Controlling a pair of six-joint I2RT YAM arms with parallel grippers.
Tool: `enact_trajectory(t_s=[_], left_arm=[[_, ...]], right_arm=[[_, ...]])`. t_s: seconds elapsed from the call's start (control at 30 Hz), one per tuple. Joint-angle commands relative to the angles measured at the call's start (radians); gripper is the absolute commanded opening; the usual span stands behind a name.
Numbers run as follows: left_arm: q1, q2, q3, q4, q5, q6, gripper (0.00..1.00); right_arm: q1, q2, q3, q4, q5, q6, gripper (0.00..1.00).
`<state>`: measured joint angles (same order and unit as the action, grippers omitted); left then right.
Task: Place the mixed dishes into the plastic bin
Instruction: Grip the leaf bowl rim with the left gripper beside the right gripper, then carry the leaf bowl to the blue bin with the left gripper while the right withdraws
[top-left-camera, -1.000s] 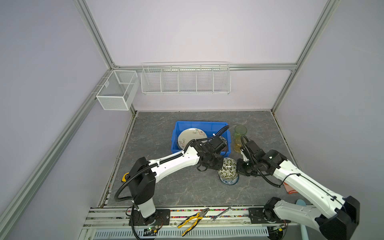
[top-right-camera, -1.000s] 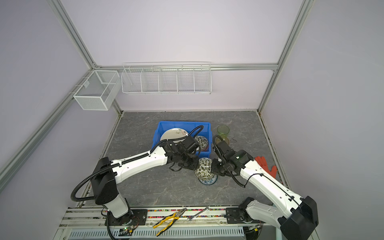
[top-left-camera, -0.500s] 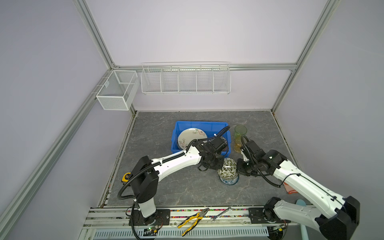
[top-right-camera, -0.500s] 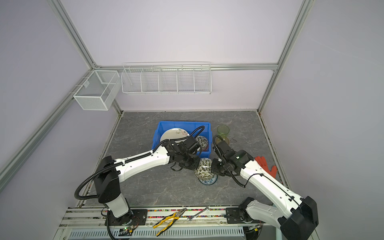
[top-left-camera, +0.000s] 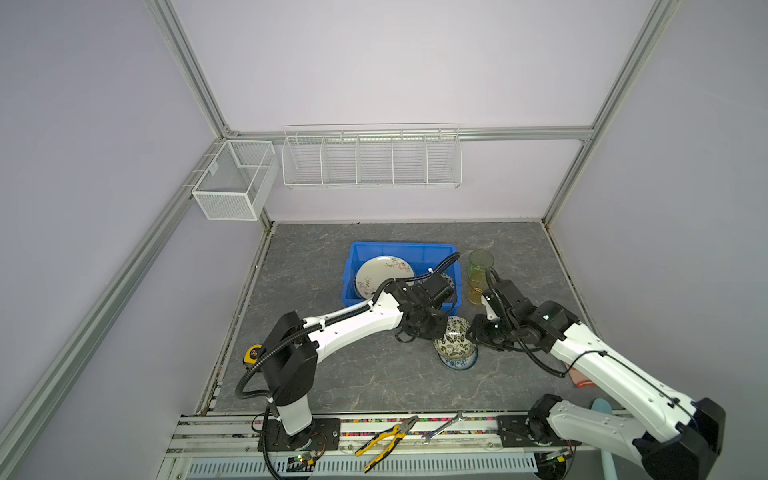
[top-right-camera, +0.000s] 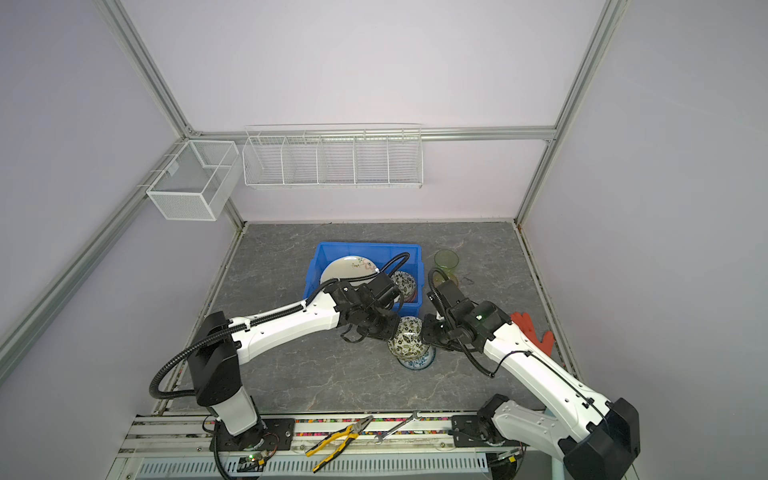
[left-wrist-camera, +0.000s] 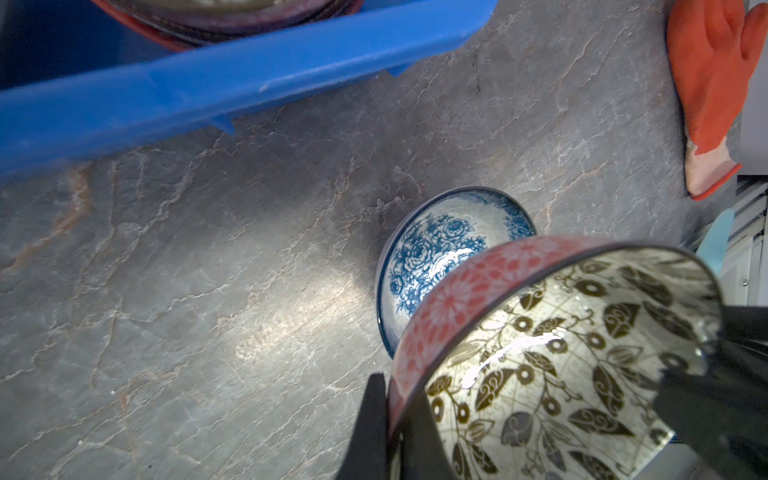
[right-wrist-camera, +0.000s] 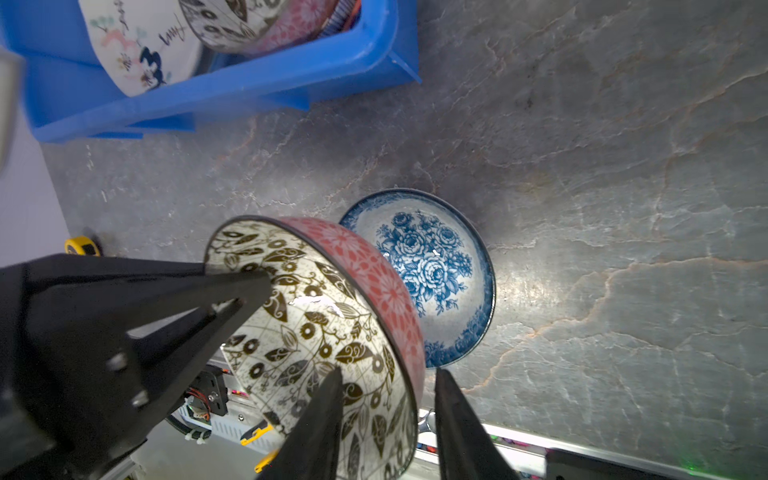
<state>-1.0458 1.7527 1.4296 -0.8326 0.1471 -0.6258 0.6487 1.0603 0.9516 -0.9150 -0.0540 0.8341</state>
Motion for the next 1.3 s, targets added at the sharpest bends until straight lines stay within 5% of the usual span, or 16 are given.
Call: enact_trajectory(t_s=[0.0,0.4,0.5,1.27], left_arm=[[-0.005,-0.004,0.063,-0.023,-0.007,0.014,0.0],[0.053,0.035,0.22,-0.147,-0.028,0.101,0.0],[0.091,0.056,0.264,-0.184,-0.027,0.124,0.0],[0.288,0.326,0.618,-0.283,0.015,0.23,0.0]], right_arm=[[0.002,-0.048,0.001,0.006,0.004,-0.004,0.55],[0.007,-0.23,-0.026,-0.104,0.04,0.043,1.0],[0.011,-0.289,-0.038,-0.121,0.05,0.071,0.88],[0.114,-0.481,-0.146,-0.232,0.139,0.248,0.88]])
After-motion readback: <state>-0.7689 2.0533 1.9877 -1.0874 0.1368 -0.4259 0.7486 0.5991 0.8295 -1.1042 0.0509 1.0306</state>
